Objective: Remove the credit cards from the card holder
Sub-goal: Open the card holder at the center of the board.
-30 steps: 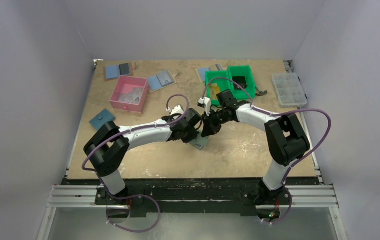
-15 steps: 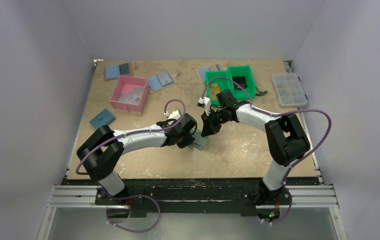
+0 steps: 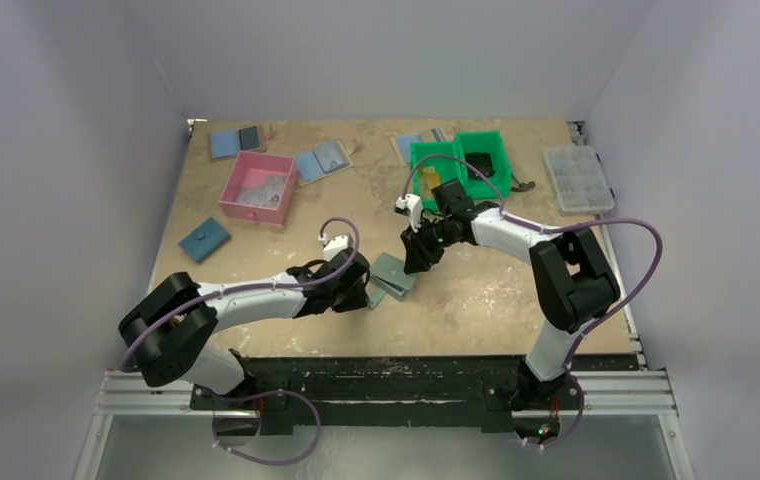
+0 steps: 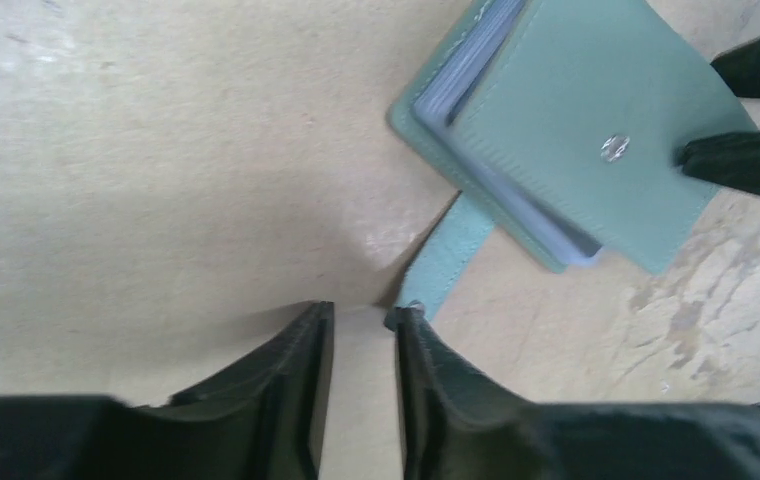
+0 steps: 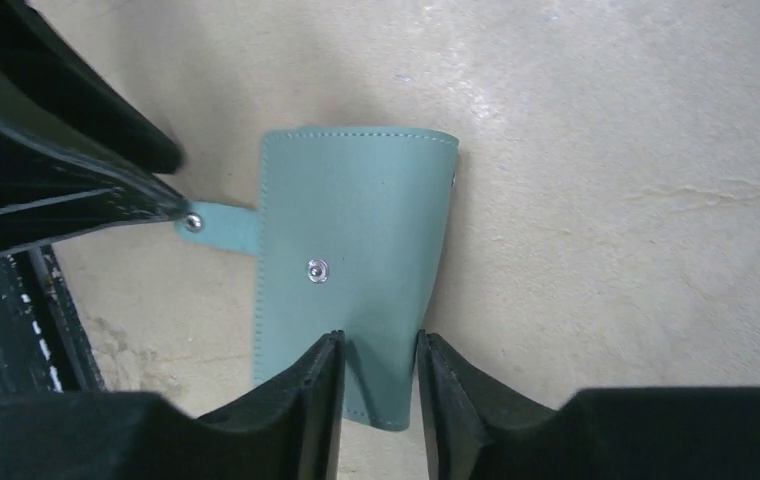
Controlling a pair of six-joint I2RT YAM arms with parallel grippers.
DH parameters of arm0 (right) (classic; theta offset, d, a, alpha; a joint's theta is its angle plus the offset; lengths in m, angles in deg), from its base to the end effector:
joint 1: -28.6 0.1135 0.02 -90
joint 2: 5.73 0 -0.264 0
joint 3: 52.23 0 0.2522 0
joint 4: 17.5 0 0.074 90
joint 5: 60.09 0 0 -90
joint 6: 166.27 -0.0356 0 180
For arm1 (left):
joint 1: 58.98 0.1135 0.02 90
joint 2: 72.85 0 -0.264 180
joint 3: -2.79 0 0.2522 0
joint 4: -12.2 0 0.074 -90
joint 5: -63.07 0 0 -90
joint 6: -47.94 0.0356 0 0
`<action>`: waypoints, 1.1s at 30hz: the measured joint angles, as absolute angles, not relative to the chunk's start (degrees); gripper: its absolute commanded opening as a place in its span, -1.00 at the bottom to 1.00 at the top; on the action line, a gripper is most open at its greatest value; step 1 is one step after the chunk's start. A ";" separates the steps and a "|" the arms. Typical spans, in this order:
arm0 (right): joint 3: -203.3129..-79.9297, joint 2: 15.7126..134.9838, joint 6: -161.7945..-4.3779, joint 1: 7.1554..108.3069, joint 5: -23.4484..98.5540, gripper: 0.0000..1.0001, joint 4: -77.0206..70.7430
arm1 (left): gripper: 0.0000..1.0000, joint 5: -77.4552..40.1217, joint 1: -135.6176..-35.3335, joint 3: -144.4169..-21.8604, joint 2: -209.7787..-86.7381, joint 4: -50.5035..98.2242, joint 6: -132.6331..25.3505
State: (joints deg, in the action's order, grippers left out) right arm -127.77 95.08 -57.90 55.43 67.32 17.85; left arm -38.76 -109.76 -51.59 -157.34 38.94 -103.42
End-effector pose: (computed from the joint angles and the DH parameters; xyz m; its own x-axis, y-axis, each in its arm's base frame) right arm 0.3006 0.1763 0.1760 -0.5412 -0.5542 -0.6324 -0.8377 0.4211 0.3478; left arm 0.1779 -0.2064 0.1586 -0.8570 -0.3085 -0.4127 -0.1351 0.9075 -0.3977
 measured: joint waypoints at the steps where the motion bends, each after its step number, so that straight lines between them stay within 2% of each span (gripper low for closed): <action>1: -127.77 95.06 -57.77 55.43 66.45 0.04 17.81 | -0.20 -39.16 -109.76 -50.87 -156.47 39.05 -102.66; 5: -127.77 94.58 -57.55 55.43 63.06 0.36 17.67 | -0.04 -40.77 -109.74 -49.71 -153.03 39.99 -99.56; 10: -127.77 90.10 -56.72 55.22 59.91 0.51 17.63 | 0.14 -41.21 -109.61 -49.71 -148.75 40.18 -96.02; 14: -127.77 85.92 -54.16 54.38 60.46 0.54 17.96 | 0.21 -39.51 -108.60 -49.62 -144.62 39.05 -93.04; 20: -127.79 82.45 -44.76 51.35 68.33 0.54 24.10 | 0.26 -34.72 -104.67 -49.62 -140.01 35.05 -88.54; 33: -127.61 70.82 -30.10 43.22 81.13 0.58 34.77 | 0.33 -27.75 -101.37 -50.89 -138.70 28.07 -75.19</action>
